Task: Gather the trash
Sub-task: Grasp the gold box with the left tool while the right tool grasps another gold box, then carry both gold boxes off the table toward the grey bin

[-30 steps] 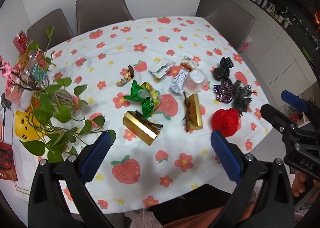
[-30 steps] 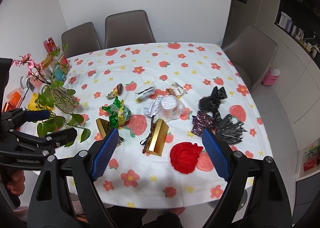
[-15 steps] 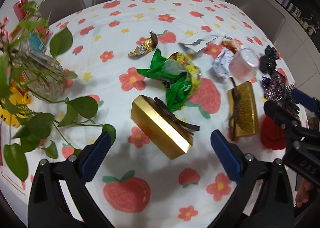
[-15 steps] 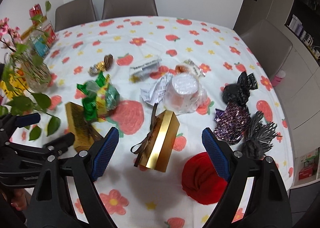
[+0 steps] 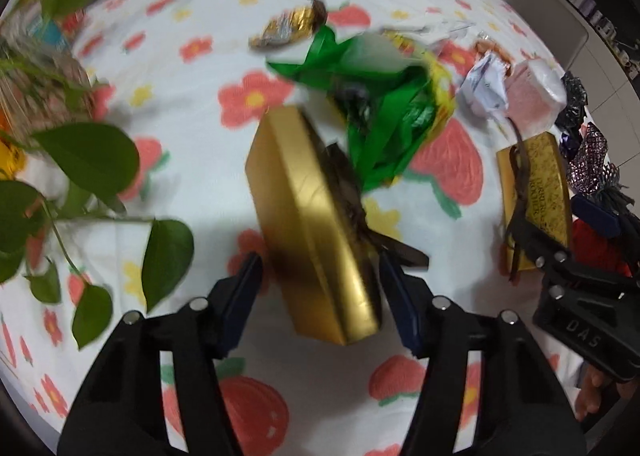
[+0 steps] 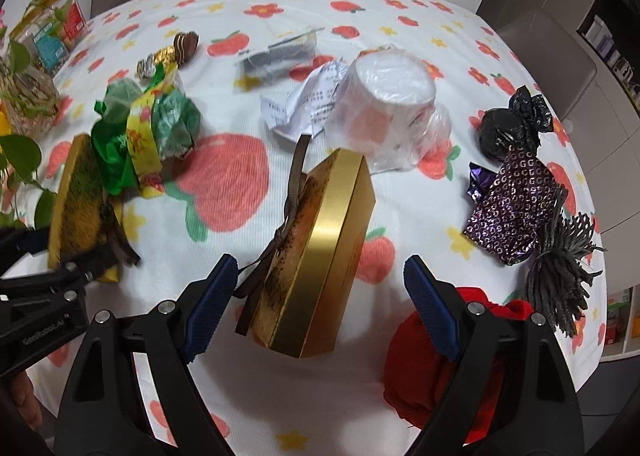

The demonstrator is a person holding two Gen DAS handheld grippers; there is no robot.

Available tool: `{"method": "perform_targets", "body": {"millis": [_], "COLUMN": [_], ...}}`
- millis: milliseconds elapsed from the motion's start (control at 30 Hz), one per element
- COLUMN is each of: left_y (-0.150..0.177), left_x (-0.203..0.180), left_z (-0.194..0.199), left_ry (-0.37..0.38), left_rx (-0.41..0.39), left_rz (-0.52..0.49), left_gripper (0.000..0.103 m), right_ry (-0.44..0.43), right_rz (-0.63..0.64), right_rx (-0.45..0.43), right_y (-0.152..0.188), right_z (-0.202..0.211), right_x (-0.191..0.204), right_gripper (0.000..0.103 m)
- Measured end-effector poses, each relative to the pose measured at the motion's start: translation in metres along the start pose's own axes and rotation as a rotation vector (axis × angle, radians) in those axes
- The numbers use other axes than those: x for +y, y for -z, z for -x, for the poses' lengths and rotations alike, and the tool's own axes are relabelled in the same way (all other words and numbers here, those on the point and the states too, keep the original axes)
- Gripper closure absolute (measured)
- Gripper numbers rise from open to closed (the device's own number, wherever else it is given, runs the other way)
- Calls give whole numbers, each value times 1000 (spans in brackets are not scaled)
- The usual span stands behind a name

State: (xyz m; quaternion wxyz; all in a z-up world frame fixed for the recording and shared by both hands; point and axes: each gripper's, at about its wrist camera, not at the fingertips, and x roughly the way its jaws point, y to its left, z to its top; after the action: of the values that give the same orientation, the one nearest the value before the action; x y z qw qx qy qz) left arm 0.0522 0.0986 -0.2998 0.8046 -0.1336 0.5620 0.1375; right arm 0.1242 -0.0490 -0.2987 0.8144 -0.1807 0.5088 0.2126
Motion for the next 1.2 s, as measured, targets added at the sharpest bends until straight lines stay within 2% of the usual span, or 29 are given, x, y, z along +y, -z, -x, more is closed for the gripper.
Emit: {"method": "perform_targets", "body": {"millis": [33,200,400,633,867,1200], "left_y": [1,5,5,-3,-2,-2], "left_x": [-5,-13,-10,-4,-6,-26], "left_z": [0,0,2,21,52,80], "left_ry": [-20,-48,-23,-26,-9,45], "left_rx": [-6,-15,-16,-58,-103,-124], "left_rz": [-28,-66,-84,-102,-151,-274], "left_gripper": [44,45,49,53,56,58], "right_ry": [7,40,0,-40,-83,-88], "right_rz": [18,106,108,66,6,-166], "right_rx": [4,19,13,-17,-83,-144], "right_y": [2,5,2,-2,-2,21], "right_z": [-2,-7,-1,20,63,112], "right_x": [3,20,23,16,6,-25], "right_gripper": [23,53,62,63,63,63]}}
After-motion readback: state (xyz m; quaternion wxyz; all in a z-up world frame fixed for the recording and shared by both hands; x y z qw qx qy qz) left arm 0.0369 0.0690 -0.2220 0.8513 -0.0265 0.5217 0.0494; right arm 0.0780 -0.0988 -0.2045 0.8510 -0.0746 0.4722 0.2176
